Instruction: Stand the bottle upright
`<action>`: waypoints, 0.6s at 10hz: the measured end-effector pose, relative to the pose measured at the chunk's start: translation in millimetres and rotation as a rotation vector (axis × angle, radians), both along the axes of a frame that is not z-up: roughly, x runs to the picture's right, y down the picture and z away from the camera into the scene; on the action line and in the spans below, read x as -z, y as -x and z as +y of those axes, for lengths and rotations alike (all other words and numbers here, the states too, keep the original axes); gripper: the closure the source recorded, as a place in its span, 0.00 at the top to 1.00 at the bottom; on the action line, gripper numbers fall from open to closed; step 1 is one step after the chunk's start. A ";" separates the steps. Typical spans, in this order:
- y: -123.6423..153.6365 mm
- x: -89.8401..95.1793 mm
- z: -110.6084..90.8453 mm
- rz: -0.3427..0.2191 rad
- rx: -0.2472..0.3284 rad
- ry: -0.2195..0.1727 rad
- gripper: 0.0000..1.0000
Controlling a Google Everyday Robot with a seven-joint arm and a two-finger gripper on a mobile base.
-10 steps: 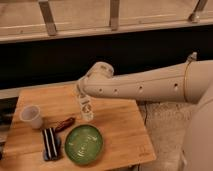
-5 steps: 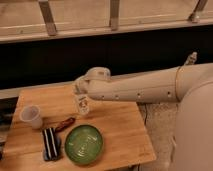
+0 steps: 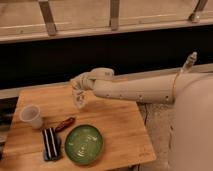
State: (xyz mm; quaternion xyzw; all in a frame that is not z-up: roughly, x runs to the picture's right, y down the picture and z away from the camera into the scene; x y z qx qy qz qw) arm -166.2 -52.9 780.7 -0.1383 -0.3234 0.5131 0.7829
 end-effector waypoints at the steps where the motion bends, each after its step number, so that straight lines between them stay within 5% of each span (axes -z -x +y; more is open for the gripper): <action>1: -2.3 -5.3 -4.6 -0.018 -0.003 -0.012 0.00; 4: -13.6 -26.6 -19.0 -0.061 0.006 -0.050 0.00; 6: -12.0 -35.2 -16.1 -0.057 0.087 -0.091 0.00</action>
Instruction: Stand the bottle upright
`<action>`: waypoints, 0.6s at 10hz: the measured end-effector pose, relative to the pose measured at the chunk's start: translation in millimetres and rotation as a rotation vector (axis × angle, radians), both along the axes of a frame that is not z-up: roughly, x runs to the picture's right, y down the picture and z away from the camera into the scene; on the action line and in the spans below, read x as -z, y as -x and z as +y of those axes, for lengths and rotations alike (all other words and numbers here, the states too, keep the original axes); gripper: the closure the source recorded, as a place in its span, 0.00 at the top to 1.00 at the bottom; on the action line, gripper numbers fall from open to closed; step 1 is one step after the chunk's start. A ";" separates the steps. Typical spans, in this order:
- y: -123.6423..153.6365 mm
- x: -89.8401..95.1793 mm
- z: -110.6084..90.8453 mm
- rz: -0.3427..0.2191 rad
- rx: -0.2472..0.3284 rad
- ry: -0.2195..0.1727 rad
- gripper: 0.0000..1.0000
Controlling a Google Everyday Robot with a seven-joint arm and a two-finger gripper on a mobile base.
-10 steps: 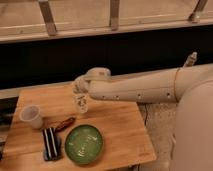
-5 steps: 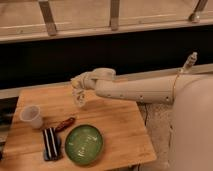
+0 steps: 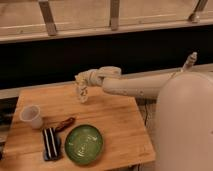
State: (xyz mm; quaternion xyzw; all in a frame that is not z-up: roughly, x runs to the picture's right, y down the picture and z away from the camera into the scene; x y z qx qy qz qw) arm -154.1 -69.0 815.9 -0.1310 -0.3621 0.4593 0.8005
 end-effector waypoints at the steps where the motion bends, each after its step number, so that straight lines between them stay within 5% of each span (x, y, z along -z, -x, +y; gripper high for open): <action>1: 2.8 -0.6 2.4 0.026 0.052 -0.023 0.00; 3: 11.4 -1.1 11.0 0.069 0.145 -0.050 0.00; 6: 6.3 -9.2 22.7 0.078 0.167 -0.036 0.00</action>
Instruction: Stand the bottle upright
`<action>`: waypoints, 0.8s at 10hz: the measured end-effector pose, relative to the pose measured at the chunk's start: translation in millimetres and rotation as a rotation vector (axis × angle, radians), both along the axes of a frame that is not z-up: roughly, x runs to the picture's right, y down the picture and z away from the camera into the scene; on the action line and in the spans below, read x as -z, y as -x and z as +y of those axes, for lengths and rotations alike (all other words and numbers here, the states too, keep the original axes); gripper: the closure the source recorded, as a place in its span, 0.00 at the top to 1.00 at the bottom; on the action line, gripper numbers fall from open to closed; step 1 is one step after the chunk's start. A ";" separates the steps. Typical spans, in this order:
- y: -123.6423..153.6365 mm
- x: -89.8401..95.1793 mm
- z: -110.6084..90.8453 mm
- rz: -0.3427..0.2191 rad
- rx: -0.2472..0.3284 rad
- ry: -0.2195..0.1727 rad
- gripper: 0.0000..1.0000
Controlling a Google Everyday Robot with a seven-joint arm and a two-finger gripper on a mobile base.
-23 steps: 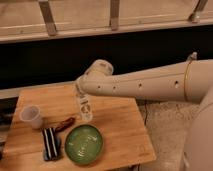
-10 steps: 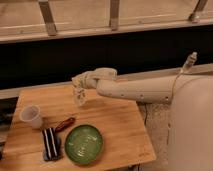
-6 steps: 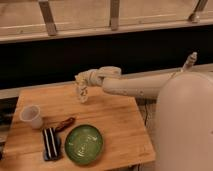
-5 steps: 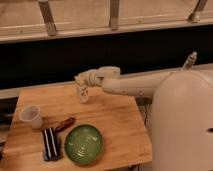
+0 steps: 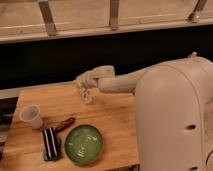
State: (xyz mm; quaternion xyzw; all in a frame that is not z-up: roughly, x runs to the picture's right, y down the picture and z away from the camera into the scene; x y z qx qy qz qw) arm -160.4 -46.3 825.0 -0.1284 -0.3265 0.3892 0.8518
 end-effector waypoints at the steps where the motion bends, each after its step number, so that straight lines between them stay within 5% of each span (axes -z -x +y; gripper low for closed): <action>1: -2.7 -5.5 5.8 -0.011 -0.015 0.023 0.00; 5: -6.9 -12.9 10.9 -0.030 -0.045 0.059 0.04; 8: -8.0 -12.7 10.4 -0.026 -0.044 0.061 0.34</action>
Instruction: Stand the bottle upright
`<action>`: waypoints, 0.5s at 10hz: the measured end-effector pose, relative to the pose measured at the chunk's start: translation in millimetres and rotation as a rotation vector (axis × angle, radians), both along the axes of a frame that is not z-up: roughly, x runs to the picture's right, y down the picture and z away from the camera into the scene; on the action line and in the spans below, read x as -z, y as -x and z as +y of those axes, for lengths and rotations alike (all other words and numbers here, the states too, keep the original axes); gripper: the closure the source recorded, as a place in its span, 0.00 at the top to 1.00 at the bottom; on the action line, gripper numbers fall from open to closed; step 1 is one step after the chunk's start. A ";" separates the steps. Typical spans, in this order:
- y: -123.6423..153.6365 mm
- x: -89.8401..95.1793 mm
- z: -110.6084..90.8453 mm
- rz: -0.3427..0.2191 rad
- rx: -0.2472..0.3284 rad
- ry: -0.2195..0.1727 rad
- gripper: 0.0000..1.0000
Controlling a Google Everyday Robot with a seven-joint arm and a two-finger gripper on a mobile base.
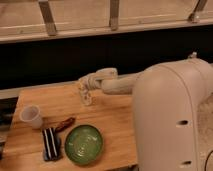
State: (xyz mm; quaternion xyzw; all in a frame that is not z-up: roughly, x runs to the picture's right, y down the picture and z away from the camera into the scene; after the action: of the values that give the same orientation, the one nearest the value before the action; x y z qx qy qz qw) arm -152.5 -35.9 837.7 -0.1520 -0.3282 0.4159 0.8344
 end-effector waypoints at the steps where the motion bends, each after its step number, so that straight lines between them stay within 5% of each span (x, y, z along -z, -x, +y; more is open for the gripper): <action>1: 0.5 0.2 -0.1 -0.001 0.001 0.000 0.44; 5: -0.2 0.0 -0.3 0.000 0.000 0.000 0.80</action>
State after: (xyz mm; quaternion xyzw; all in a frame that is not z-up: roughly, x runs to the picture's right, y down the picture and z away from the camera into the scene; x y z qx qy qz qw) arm -152.3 -36.2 837.7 -0.1518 -0.3281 0.4159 0.8345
